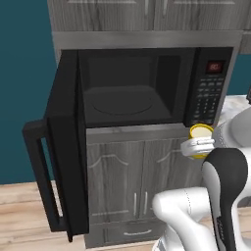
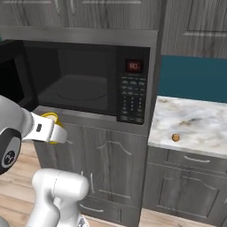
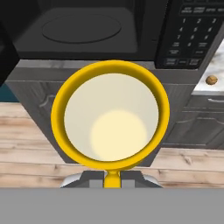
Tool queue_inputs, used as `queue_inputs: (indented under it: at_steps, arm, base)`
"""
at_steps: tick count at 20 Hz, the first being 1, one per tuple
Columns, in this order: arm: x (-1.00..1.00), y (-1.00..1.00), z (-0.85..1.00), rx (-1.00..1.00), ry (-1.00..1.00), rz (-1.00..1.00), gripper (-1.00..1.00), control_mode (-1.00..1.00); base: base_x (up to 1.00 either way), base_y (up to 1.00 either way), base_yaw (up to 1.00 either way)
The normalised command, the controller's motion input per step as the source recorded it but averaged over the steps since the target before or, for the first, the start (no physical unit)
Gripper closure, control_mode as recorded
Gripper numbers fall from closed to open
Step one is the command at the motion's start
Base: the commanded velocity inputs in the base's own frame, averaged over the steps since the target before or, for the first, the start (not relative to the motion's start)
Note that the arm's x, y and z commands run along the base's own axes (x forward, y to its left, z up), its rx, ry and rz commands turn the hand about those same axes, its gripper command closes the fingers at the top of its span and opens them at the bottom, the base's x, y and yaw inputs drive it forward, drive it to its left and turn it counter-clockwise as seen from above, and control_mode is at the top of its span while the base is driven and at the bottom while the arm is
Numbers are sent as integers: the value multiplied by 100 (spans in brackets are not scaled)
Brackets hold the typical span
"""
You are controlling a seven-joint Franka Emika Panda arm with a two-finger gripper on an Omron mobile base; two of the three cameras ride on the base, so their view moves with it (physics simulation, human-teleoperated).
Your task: Pick the mug from the counter and place it inside the microwave. Then close the microwave.
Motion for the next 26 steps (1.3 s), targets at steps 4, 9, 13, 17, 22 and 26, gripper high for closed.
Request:
queue_inputs:
  at_steps: [4, 9, 13, 17, 22, 26]
  arm:
    - [0, 0, 0, 0, 0, 0, 100, 100]
    - [0, 0, 0, 0, 0, 0, 100, 100]
    - [0, 0, 0, 0, 0, 0, 100, 100]
    - [0, 0, 0, 0, 0, 0, 100, 100]
    - [0, 0, 0, 0, 0, 0, 100, 100]
    - [0, 0, 0, 0, 0, 0, 100, 100]
  base:
    - [3, 39, -1]
    - [0, 48, 0]
    - [0, 4, -7]
    - [0, 0, -16]
    - [0, 1, -4]
    - [0, 0, 0]
